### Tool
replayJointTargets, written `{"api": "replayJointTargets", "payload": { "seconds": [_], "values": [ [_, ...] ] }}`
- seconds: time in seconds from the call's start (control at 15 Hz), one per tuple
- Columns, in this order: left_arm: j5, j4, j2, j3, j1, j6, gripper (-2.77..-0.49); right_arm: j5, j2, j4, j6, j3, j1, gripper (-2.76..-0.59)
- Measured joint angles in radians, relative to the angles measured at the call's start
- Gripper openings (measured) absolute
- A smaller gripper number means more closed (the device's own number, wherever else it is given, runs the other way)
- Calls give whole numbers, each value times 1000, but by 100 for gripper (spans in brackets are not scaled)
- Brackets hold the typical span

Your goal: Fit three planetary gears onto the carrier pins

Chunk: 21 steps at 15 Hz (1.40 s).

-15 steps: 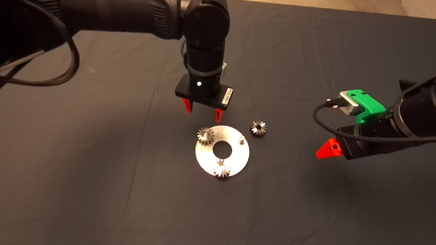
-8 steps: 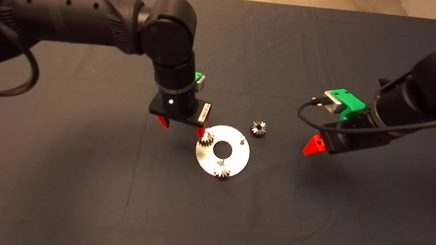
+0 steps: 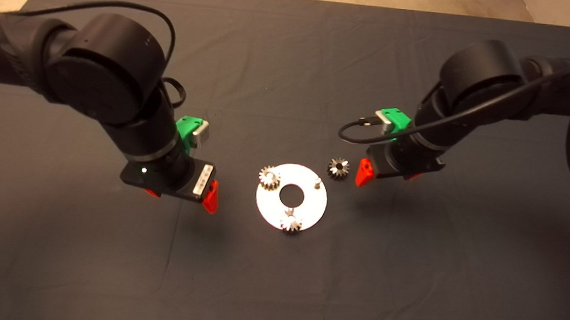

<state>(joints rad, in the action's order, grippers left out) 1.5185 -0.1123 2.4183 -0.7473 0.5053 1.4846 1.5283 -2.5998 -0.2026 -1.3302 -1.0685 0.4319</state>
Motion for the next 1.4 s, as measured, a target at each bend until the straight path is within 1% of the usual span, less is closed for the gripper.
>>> {"api": "replayJointTargets", "payload": {
  "seconds": [0.13,0.2,0.33,0.47,0.53,0.6,0.73,0.8,0.93,1.2,1.4],
  "values": [
    [3,0,-7,6,0,13,-93,3,-30,-1,12,-49,-14,-89],
    [6,0,-9,11,0,20,-93,2,-45,-1,17,-65,-18,-89],
    [6,0,-10,37,0,45,-93,0,-66,-1,25,-93,-19,-89],
    [6,0,-29,82,0,80,-93,1,-72,-1,45,-134,-22,-89],
    [7,1,-40,108,0,100,-93,4,-74,-1,51,-155,-27,-89],
    [7,1,-48,131,0,118,-93,5,-81,-1,56,-174,-32,-89],
    [7,4,-64,169,0,154,-93,4,-96,-1,62,-196,-36,-89],
    [7,4,-73,187,0,172,-93,2,-104,-1,63,-209,-36,-89],
    [8,4,-90,225,0,196,-93,2,-114,-1,66,-226,-37,-89],
    [7,4,-93,242,0,206,-93,2,-134,-1,70,-260,-58,-89],
    [7,4,-103,260,0,225,-93,2,-143,-1,70,-280,-59,-89]
  ]
}}
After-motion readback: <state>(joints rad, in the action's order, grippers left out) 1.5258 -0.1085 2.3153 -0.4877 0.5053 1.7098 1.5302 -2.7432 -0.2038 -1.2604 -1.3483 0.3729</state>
